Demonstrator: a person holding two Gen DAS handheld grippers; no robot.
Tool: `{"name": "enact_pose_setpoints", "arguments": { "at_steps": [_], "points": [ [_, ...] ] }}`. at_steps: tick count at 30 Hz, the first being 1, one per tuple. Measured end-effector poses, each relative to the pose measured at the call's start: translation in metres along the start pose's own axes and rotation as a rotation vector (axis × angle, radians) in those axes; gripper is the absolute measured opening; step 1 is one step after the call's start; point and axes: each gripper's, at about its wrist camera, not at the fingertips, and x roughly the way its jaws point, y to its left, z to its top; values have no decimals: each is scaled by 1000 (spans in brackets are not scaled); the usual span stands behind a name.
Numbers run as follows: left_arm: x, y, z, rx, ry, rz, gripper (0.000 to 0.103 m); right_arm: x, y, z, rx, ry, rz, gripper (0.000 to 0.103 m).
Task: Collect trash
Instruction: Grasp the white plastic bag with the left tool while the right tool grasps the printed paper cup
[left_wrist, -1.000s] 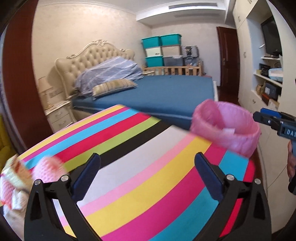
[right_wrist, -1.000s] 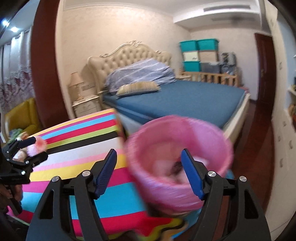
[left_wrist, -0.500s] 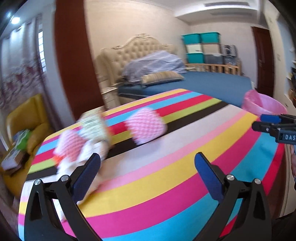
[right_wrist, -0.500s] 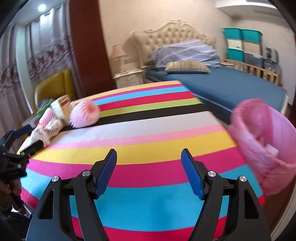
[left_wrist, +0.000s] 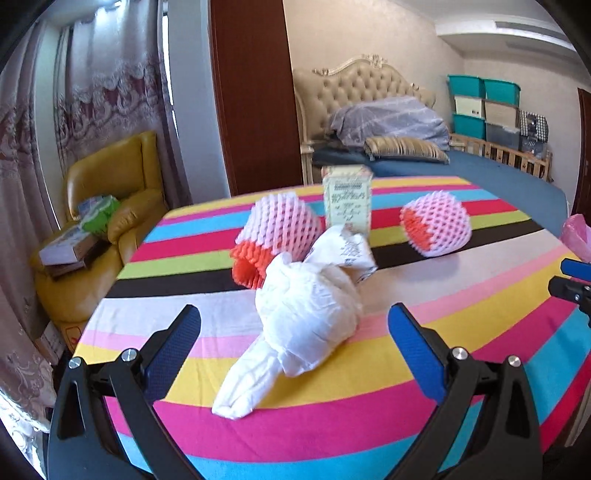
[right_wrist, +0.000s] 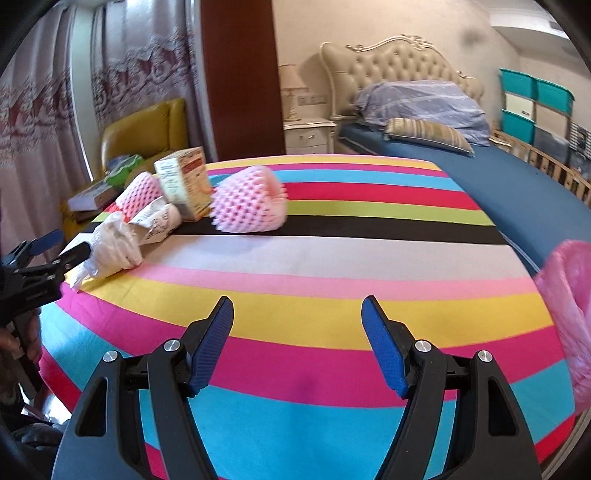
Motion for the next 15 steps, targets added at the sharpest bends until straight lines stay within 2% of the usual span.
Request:
{"name": "enact_pose_setpoints", "arguments": {
  "at_steps": [1, 3, 6, 10, 11, 12, 13, 15],
  "points": [
    [10, 3, 3, -7, 46, -18, 98, 3, 5, 2, -4, 3, 4, 69],
    [23, 3, 7, -29, 88, -51, 98, 8, 14, 5, -17, 9, 15, 69],
    [31, 5, 11, -50, 92, -38, 89, 15, 28, 11, -36, 17, 27, 69],
    [43, -1, 10, -15, 140, -24, 83, 25, 47, 18, -60, 25, 47, 69],
    [47, -1, 9, -10, 164, -31, 71, 28, 53, 20, -65, 26, 54, 69],
    [49, 1, 7, -14, 184, -59, 46, 32, 59, 22, -70, 30, 59, 69],
    [50, 3, 6, -19, 190, -78, 37, 37, 66, 24, -78, 36, 68, 69],
    [44, 7, 2, -6, 185, -68, 34, 44, 78, 28, -84, 45, 83, 69]
  ]
}}
